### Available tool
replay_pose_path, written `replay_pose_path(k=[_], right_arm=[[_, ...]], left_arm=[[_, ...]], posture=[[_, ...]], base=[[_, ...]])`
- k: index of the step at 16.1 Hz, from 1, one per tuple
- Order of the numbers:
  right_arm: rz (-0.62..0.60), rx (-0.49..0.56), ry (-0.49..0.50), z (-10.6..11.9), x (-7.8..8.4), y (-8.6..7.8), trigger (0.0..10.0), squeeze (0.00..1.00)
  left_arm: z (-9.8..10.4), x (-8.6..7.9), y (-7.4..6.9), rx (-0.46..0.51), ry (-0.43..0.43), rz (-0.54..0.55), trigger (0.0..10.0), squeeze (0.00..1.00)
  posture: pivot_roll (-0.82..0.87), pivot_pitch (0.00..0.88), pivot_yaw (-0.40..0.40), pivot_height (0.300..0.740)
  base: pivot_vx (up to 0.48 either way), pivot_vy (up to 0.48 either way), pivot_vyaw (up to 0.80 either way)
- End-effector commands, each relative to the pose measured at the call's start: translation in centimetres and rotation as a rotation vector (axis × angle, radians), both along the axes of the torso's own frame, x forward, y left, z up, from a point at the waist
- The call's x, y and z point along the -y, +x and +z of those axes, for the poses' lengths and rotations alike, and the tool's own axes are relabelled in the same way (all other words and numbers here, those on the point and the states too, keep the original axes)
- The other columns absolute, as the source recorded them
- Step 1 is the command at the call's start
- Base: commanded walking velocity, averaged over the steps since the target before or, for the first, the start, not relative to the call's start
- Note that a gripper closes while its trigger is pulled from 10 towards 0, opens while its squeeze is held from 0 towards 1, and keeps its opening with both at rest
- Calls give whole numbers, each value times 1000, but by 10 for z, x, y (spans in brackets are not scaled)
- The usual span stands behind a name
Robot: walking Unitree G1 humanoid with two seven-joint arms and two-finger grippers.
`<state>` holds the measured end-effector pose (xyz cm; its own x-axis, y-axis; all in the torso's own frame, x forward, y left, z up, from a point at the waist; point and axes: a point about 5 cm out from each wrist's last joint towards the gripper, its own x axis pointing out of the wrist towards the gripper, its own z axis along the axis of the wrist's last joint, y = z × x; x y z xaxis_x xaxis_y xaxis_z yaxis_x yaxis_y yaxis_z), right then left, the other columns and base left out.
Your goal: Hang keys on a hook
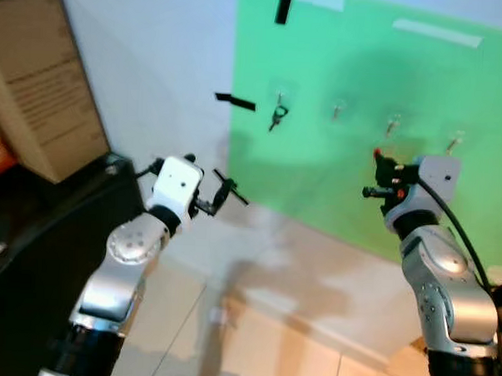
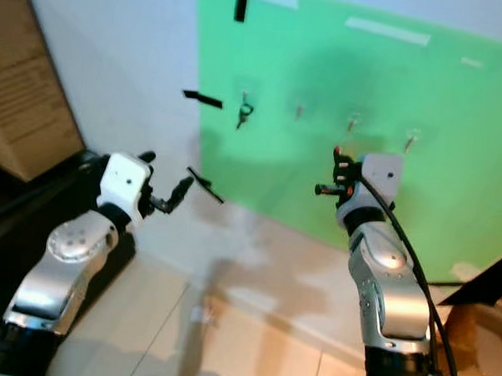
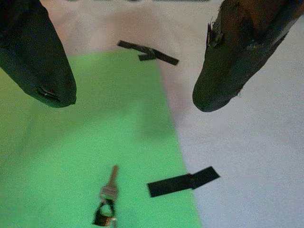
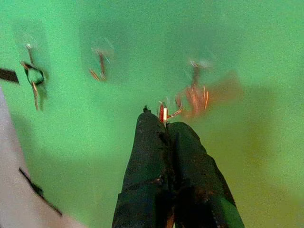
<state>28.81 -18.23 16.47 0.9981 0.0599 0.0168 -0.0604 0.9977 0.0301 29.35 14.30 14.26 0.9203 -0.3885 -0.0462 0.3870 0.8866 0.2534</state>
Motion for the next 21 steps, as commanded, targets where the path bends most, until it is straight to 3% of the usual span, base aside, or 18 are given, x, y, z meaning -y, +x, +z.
replay_pose_path(k=[1,7,16,21], right_arm=[[36,26,8,6,-7,1,10000,0],[233,63,37,16,-16,-6,10000,0],[319,90,41,34,-21,4,10000,0],[370,104,23,41,-32,11,10000,0]], left_arm=[[1,-6,0,2,14,8,10000,0],[1,0,-4,2,6,-36,10000,0],[11,-3,-8,-7,3,-168,10000,0],[13,2,-14,-45,3,-294,10000,0]], posture=[[-75,0,-36,740],[-68,0,-56,740],[-66,0,-73,740],[-64,0,-71,740]], base=[[304,0,0],[148,0,0],[0,0,0],[0,0,0]])
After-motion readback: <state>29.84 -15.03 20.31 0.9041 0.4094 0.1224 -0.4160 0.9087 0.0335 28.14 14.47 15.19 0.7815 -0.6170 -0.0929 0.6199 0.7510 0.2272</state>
